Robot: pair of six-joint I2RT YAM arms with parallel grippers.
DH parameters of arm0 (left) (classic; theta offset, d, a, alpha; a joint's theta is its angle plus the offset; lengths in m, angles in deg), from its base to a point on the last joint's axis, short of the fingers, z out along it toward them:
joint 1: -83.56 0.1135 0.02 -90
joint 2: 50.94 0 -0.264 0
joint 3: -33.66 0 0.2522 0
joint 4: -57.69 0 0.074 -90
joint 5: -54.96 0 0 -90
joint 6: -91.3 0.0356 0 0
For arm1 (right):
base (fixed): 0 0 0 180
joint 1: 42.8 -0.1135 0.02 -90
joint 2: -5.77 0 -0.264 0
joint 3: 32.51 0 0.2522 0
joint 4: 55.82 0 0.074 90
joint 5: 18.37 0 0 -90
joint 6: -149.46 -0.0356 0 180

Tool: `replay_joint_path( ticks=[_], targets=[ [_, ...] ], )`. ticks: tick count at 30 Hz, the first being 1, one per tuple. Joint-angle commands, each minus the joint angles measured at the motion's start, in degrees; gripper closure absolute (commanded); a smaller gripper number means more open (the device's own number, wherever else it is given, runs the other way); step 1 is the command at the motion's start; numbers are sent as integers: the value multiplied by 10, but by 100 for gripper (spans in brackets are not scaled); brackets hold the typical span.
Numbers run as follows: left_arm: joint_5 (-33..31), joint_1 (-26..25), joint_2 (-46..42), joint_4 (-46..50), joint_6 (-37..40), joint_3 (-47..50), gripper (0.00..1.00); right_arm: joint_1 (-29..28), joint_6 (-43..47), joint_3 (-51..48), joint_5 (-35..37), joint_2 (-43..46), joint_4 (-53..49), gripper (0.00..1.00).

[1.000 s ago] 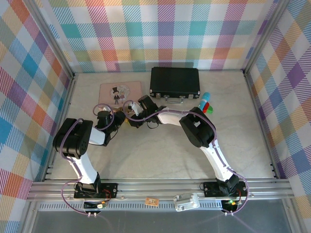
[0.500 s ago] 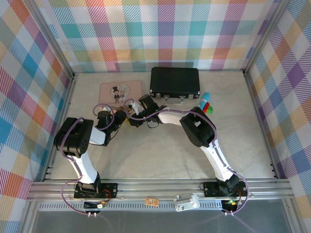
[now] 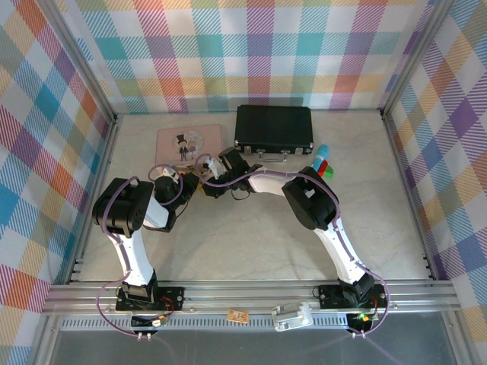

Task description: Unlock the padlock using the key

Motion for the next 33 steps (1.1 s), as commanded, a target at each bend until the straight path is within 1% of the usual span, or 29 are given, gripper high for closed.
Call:
replay_joint_path(
  ticks=[1, 3, 5, 6, 10, 12, 14, 18, 21, 25, 29, 30, 31, 33],
  targets=[
    [6, -9, 12, -22, 6, 8, 100, -13, 13, 9, -56, 12, 16, 100],
    [3, -8, 11, -24, 6, 19, 100, -13, 7, 3, -48, 19, 18, 98],
    [-3, -9, 11, -30, 7, 33, 100, -9, -3, -5, -36, 33, 11, 92],
    [-7, -9, 14, -33, 6, 39, 100, -8, -9, -10, -27, 42, 9, 88],
    [-32, -8, 28, -62, -10, 59, 100, 9, -64, -19, 0, 88, -37, 61],
    [-53, -9, 36, -75, -29, 65, 100, 14, -96, -39, 24, 115, -32, 56],
    [-82, -14, 34, -76, -40, 69, 100, 16, -132, -61, 69, 145, -17, 49],
    [-135, -23, 12, -75, -60, 75, 100, 19, -176, -55, 168, 163, -21, 43],
    [-170, -25, -2, -74, -81, 82, 100, 25, -193, -18, 235, 146, -44, 37],
    [-211, -31, -8, -75, -102, 86, 100, 30, -196, 67, 272, 91, -89, 36],
    [-229, -33, -8, -76, -112, 87, 100, 30, -202, 127, 283, 38, -109, 33],
    [-232, -34, -10, -76, -113, 88, 100, 30, -204, 139, 290, 25, -115, 25],
    [-234, -34, -10, -76, -114, 87, 100, 30, -207, 151, 296, 14, -123, 22],
    [-239, -35, -10, -76, -116, 87, 100, 29, -215, 168, 298, -5, -131, 22]
  ],
)
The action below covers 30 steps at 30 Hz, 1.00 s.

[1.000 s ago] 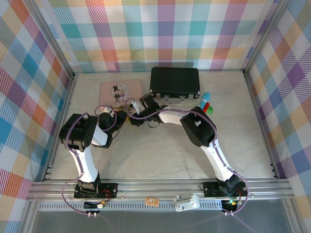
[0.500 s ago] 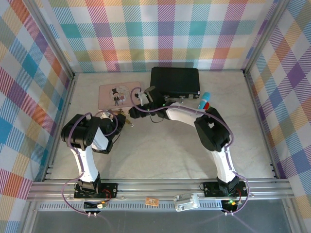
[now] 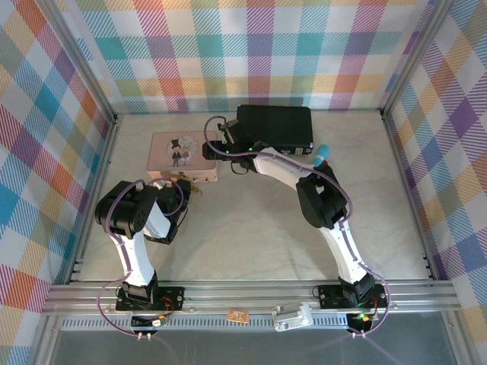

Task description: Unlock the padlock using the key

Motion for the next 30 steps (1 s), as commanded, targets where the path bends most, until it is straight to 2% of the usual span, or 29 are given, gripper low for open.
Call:
replay_joint_path(
  ticks=[1, 2, 5, 7, 14, 19, 22, 25, 30],
  targets=[
    [-39, -5, -9, 11, -15, 11, 100, -3, -25, 32, 24, -35, -41, 22],
    [-41, -5, -10, 11, -15, 11, 100, -4, -30, 35, 19, -40, -42, 25],
    [-57, -5, -15, 11, -14, 16, 100, -10, -54, 43, 21, -55, -62, 41],
    [-80, -6, -17, 11, -22, 25, 100, -12, -80, 31, 29, -56, -73, 46],
    [-181, -7, -14, 9, -73, 42, 100, -26, -146, -59, 82, -28, -54, 53],
    [-220, -3, -14, 10, -96, 45, 100, -28, -156, -66, 98, -23, -65, 54],
    [-191, 3, -2, 10, -105, 39, 100, -29, -149, -60, 106, -22, -71, 56],
    [-154, 2, 0, 12, -80, 33, 100, -25, -148, -60, 116, -18, -84, 57],
    [-97, -5, -15, 13, -52, 47, 100, -17, -151, -110, 134, 17, -86, 59]
  ],
)
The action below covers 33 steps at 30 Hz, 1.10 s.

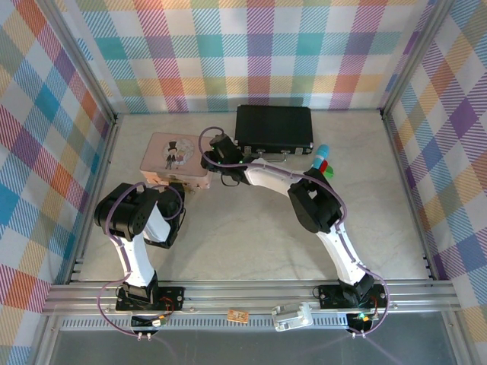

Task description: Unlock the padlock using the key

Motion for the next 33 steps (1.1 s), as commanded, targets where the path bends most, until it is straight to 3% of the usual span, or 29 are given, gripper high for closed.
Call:
replay_joint_path(
  ticks=[1, 6, 15, 22, 26, 33],
  targets=[
    [22, 3, -11, 24, 21, 24, 100, 25, -3, -64, 71, 15, -111, 60],
    [63, -28, -22, 26, 28, 39, 100, 25, -22, -124, 77, 61, -114, 61],
    [15, -55, 26, 21, -4, 27, 96, 24, -44, -176, 82, 88, -105, 62],
    [-2, -54, 18, 22, 2, 38, 61, 24, -31, -161, 78, 84, -99, 61],
    [17, -48, -6, 25, 35, 53, 55, 23, -15, -156, 72, 85, -96, 61],
    [131, -2, -55, 43, 117, 86, 44, 24, 19, -153, 67, 92, -93, 59]
  ],
)
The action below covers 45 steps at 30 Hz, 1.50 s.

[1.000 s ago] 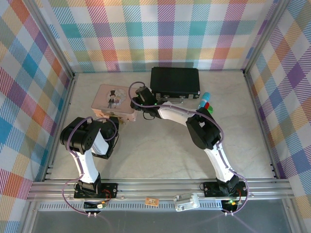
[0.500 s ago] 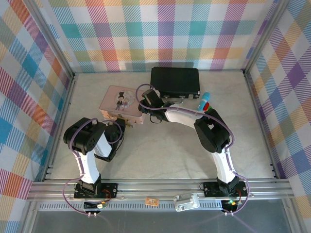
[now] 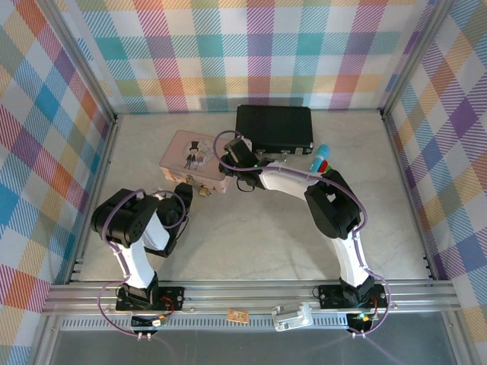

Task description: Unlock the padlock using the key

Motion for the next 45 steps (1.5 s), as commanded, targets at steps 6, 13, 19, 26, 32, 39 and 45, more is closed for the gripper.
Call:
replay_joint_path(
  ticks=[6, 13, 19, 26, 32, 39, 45],
  targets=[
    [112, 23, -149, 371, 205, -36, 43, 9, 49, -6, -3, -13, -89, 58],
    [53, 7, -285, 823, 434, -196, 32, 9, 69, -8, -26, -17, -68, 57],
    [56, -22, -243, 935, 510, -275, 34, 9, 65, -5, -34, -28, -49, 56],
    [32, -65, -178, 976, 548, -346, 35, 9, 64, 0, -44, -33, -47, 56],
    [14, -78, -125, 1000, 581, -401, 35, 9, 58, 4, -54, -41, -49, 56],
    [21, -79, -54, 1009, 602, -468, 39, 9, 53, 8, -57, -41, -44, 57],
    [37, -87, -10, 1006, 611, -497, 50, 9, 50, 12, -58, -47, -44, 57]
  ],
)
